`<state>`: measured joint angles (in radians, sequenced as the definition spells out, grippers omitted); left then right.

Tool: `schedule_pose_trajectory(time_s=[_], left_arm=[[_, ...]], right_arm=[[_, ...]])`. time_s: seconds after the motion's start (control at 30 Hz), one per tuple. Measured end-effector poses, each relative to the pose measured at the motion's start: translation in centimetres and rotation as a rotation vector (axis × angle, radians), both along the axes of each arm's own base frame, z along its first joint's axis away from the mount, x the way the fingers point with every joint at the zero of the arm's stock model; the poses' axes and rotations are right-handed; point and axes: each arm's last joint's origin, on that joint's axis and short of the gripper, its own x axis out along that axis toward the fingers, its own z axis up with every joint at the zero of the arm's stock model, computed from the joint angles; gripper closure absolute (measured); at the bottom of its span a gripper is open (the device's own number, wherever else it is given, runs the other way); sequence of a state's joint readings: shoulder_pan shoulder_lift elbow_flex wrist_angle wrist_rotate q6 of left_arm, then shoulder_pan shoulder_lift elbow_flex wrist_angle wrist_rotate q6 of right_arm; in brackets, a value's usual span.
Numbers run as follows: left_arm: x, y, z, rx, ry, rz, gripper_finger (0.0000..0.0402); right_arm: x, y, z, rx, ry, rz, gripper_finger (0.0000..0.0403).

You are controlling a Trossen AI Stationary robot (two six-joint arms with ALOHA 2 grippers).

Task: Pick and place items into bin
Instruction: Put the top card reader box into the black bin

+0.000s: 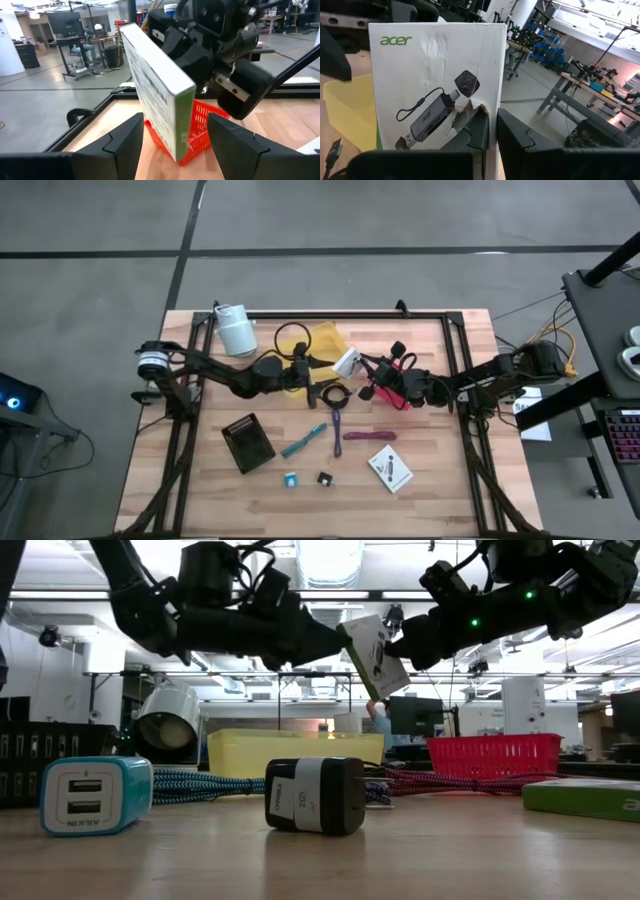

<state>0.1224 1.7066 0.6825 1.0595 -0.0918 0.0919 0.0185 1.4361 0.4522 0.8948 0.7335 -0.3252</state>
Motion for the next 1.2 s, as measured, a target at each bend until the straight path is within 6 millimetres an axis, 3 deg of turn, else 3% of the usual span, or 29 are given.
schedule_pose_trajectory(time_s=[0.5, 1.2], left_arm=[[1.2, 0.9, -0.1, -0.008, -0.007, 0.021, 0.0198], [1.3, 0.9, 0.4, -0.003, -0.041, 0.021, 0.0198]], right_arm=[[0.0, 0.0, 0.0, 0.000, 0.000, -0.001, 0.0381], [0.0, 0.0, 0.0, 0.000, 0.000, 0.000, 0.0381]])
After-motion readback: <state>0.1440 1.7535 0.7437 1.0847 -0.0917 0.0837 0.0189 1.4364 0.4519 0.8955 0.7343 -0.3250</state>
